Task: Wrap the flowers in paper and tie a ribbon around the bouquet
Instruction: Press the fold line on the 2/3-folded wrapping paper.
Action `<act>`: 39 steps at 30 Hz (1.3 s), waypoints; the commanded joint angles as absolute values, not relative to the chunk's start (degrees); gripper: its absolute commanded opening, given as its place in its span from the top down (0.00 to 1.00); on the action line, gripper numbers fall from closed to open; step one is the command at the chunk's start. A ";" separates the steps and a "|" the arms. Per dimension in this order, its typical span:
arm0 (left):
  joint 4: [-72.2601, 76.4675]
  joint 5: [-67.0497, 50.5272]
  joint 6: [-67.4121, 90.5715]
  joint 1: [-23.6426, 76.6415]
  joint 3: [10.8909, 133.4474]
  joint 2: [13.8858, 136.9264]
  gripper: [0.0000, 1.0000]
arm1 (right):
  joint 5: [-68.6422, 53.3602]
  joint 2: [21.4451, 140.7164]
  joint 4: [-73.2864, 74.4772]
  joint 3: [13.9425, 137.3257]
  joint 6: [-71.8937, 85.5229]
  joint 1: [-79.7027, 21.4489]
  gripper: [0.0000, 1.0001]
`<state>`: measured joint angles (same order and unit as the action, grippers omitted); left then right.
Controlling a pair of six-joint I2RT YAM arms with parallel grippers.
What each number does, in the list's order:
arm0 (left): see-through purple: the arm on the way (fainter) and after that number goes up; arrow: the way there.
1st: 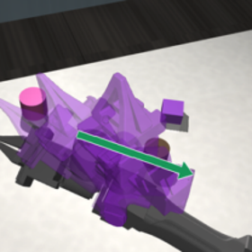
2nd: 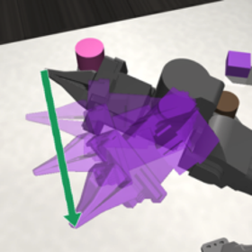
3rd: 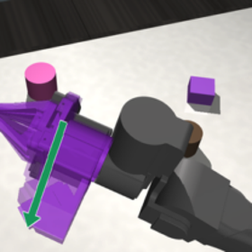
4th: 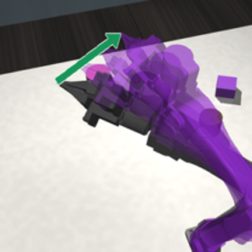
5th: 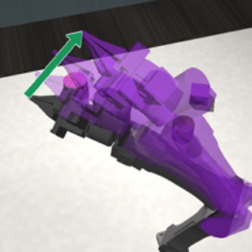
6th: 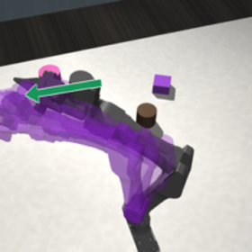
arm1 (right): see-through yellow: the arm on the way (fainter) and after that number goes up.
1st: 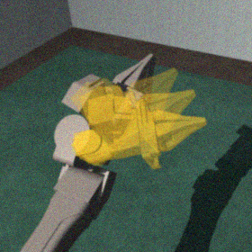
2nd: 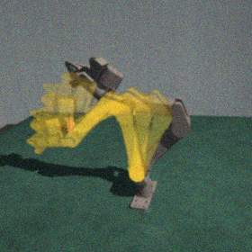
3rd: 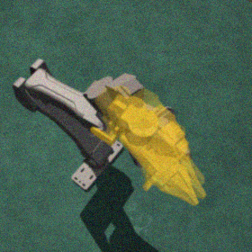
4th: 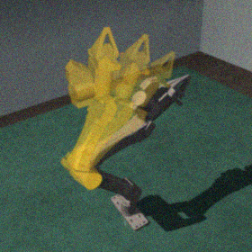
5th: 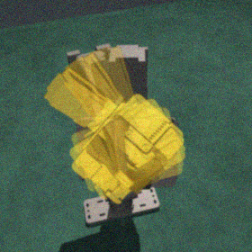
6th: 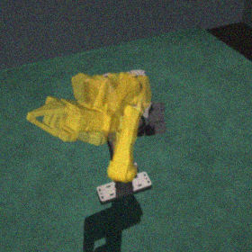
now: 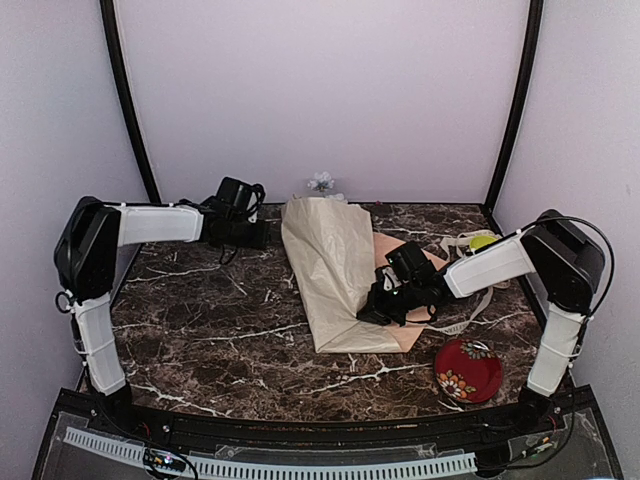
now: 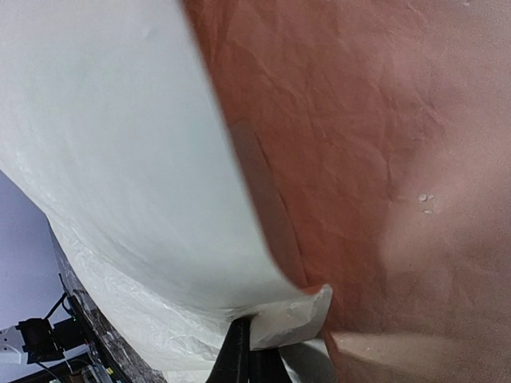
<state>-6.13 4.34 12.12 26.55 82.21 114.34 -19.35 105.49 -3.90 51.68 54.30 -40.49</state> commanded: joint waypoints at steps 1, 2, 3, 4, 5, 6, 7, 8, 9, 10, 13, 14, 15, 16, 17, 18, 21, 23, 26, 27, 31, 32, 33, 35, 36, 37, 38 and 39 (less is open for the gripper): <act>1.79 5.77 9.99 39.90 71.95 102.38 0.53 | -18.48 105.90 -5.15 51.66 54.09 -41.11 1.00; 0.88 5.65 10.19 42.13 71.14 102.08 0.53 | -18.17 105.58 -5.12 51.64 53.91 -41.27 1.00; 0.17 5.10 10.58 44.66 70.27 102.09 0.53 | -17.92 105.37 -5.12 51.64 53.69 -41.38 1.00; -0.17 4.63 10.59 46.32 69.38 102.31 0.54 | -17.89 105.30 -5.21 51.60 53.54 -41.39 1.00; -0.03 4.74 10.28 47.85 68.36 102.76 0.54 | -18.01 105.29 -5.23 51.55 53.50 -41.40 1.00; -0.22 5.06 9.87 49.27 67.86 103.38 0.54 | -18.16 105.17 -5.61 51.42 53.62 -41.43 1.00; -0.75 5.47 9.21 50.54 67.76 104.16 0.54 | -18.23 105.06 -6.08 51.04 53.88 -41.53 1.00; -1.17 5.99 8.35 51.97 67.87 105.14 0.54 | -18.28 104.84 -6.59 50.68 54.20 -41.55 1.00; -1.64 7.01 7.02 53.41 68.16 106.32 0.54 | -18.39 104.61 -7.20 50.24 54.55 -41.63 1.00; -2.53 9.30 5.37 54.64 68.77 107.63 0.54 | -18.59 104.45 -7.78 49.83 54.80 -41.66 1.00; -7.08 13.43 4.58 56.37 72.04 112.02 0.54 | -19.37 103.68 -9.49 48.39 55.89 -41.81 1.00; -8.30 13.91 4.91 56.42 72.76 113.08 0.55 | -19.35 103.25 -9.71 47.94 56.04 -41.88 1.00; -8.64 14.35 5.12 56.42 72.86 113.65 0.55 | -19.26 102.72 -9.77 47.60 56.07 -41.92 1.00; -8.74 14.51 5.18 56.47 72.51 114.03 0.55 | -19.17 102.42 -9.77 47.21 56.00 -41.92 1.00; -8.65 14.50 5.14 56.49 72.00 114.08 0.55 | -19.21 102.21 -9.76 47.00 55.88 -41.88 1.00; -8.38 14.48 4.98 56.51 71.12 114.08 0.55 | -19.32 102.14 -9.71 46.96 55.63 -41.87 1.00; -8.32 13.56 3.92 56.51 69.66 114.54 0.56 | -20.00 101.70 -9.54 46.81 54.60 -41.81 1.00; -8.69 11.80 3.13 56.51 69.16 114.86 0.56 | -20.18 100.56 -9.59 46.45 53.97 -41.56 0.89; -8.71 9.70 2.28 56.68 68.37 114.94 0.57 | -20.14 96.53 -8.07 45.66 52.16 -40.13 0.68; -8.78 9.21 2.02 56.69 68.17 114.88 0.57 | -19.62 94.35 -7.24 45.28 51.28 -39.30 0.60; -8.71 7.99 0.88 56.82 67.80 114.93 0.57 | -20.29 86.11 -5.16 45.16 44.86 -34.35 0.28; -8.64 7.90 0.58 56.85 67.70 114.94 0.57 | -21.93 85.84 -4.87 46.24 42.61 -32.67 0.15; -8.54 7.74 0.39 56.86 67.59 115.01 0.57 | -24.20 86.47 -3.98 47.81 40.36 -31.09 0.03; -8.37 6.94 -0.08 56.87 67.59 115.05 0.57 | -29.03 90.20 -0.85 53.24 34.51 -28.00 0.00; -8.25 6.46 -0.39 56.87 67.62 115.13 0.57 | -30.50 93.46 0.88 56.17 32.15 -26.59 0.00; -8.27 6.04 -0.63 56.87 67.64 115.26 0.57 | -31.67 96.05 1.60 58.78 30.39 -25.45 0.00; -8.36 5.98 -0.86 56.87 67.75 115.31 0.57 | -32.59 99.17 1.96 61.11 28.99 -24.46 0.00; -8.48 5.89 -1.00 56.87 67.75 115.31 0.57 | -33.36 100.99 1.91 62.98 27.90 -23.62 0.00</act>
